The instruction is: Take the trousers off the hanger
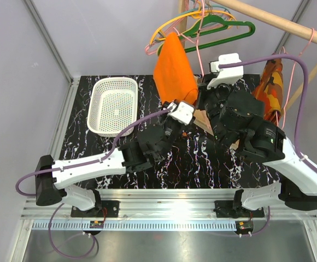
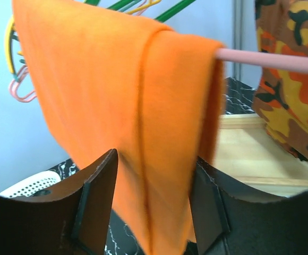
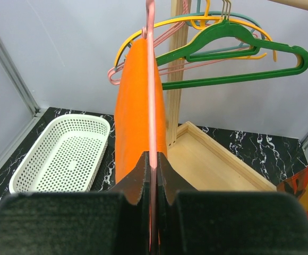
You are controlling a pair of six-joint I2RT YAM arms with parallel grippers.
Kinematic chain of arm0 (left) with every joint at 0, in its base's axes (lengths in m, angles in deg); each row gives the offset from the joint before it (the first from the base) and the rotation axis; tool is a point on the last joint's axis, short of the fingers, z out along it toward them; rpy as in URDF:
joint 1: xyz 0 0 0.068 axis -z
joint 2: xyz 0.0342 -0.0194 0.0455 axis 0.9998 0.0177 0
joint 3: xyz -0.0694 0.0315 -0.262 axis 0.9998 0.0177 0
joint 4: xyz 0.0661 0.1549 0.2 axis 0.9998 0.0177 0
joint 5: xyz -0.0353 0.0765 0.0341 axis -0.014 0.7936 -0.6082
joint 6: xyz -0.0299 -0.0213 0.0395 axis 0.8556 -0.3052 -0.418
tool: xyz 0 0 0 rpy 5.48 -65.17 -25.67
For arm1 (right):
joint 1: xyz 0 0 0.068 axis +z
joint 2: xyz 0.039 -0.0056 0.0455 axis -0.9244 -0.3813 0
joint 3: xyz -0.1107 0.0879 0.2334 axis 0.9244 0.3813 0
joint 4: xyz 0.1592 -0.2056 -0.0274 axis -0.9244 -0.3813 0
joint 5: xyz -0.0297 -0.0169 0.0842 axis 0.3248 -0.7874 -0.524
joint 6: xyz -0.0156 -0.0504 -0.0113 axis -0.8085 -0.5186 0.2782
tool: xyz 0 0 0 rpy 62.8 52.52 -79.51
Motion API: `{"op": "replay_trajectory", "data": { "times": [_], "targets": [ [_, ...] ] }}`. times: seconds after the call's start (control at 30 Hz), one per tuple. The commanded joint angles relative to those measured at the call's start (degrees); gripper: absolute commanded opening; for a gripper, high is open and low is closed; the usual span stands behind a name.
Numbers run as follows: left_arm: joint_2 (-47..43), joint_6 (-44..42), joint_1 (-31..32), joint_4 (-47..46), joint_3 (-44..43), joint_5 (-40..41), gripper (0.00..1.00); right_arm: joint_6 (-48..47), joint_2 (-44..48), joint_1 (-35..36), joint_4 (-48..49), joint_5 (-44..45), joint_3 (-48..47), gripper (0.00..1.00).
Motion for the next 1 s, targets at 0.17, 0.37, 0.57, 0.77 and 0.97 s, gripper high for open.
{"op": "replay_trajectory", "data": {
  "times": [0.17,0.37,0.57,0.77,0.97],
  "targets": [
    [0.91,0.35,-3.17,-6.09,-4.6,-1.89,0.66,0.98,2.96,0.61,11.75,1.08,-1.09,0.0],
    [1.61,1.31,-3.17,-6.8,-5.65,-5.14,0.76,0.98,2.25,0.69,11.93,1.0,-1.35,0.0],
    [2.41,2.19,-3.17,-6.97,-6.45,-6.9,0.76,2.38,2.26,0.61,10.7,0.82,-0.73,0.0],
    [3.64,1.75,-3.17,-7.5,-8.03,-6.02,0.74,3.18,2.43,0.61,10.17,0.55,-0.83,0.0],
    [5.04,-1.06,-3.52,-9.17,-9.17,-3.21,0.46,4.85,3.57,0.69,8.94,0.29,0.05,0.0]
  ]
}}
